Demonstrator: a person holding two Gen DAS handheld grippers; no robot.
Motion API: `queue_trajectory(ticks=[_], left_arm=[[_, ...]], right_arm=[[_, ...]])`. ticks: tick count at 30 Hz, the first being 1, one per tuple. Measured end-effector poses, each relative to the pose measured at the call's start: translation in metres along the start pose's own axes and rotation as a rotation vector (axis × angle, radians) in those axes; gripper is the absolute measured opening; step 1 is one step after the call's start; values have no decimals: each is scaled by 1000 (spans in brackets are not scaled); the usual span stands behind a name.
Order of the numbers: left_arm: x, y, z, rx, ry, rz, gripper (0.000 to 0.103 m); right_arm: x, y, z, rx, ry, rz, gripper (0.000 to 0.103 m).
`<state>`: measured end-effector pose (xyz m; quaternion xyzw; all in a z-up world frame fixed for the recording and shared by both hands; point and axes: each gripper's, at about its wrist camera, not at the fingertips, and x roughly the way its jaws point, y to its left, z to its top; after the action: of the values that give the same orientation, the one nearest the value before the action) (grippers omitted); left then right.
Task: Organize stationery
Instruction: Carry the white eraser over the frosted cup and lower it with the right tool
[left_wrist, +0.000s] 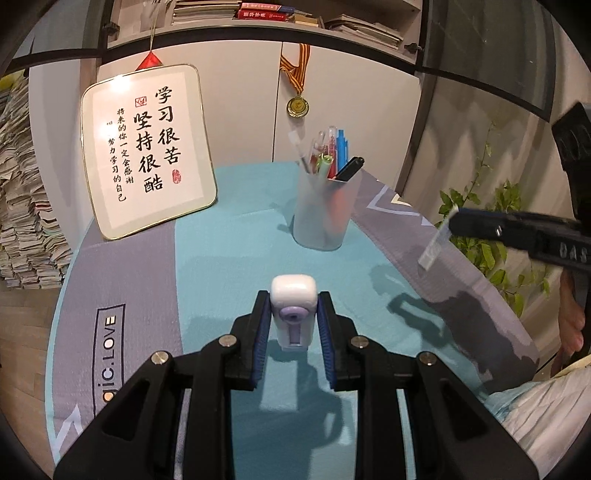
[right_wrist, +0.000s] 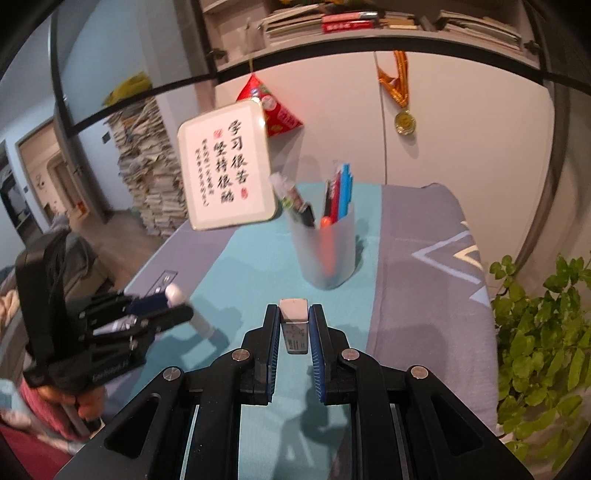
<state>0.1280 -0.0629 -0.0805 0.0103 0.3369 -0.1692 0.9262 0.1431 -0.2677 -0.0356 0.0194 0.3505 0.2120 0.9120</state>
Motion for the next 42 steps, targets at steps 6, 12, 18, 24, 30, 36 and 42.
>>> queue_trajectory(ticks=[6, 12, 18, 24, 30, 36, 42], left_arm=[[-3, -3, 1, 11, -9, -10, 23], [-6, -1, 2, 12, -17, -14, 23], [-6, 3, 3, 2, -22, -14, 23], [-4, 6, 4, 12, -26, -19, 23], [2, 20, 6, -4, -27, -21, 23], [7, 28, 9, -14, -28, -41, 23], [11, 31, 9, -19, -25, -54, 23]], right_arm=[[-6, -7, 23, 59, -57, -35, 17], [-4, -6, 54, 79, -112, -56, 17], [8, -3, 81, 98, -155, -54, 17], [32, -1, 94, 108, -166, -73, 17], [59, -5, 97, 131, -137, -80, 17], [76, -7, 104, 129, -139, -103, 17], [91, 0, 108, 86, -129, -135, 17]])
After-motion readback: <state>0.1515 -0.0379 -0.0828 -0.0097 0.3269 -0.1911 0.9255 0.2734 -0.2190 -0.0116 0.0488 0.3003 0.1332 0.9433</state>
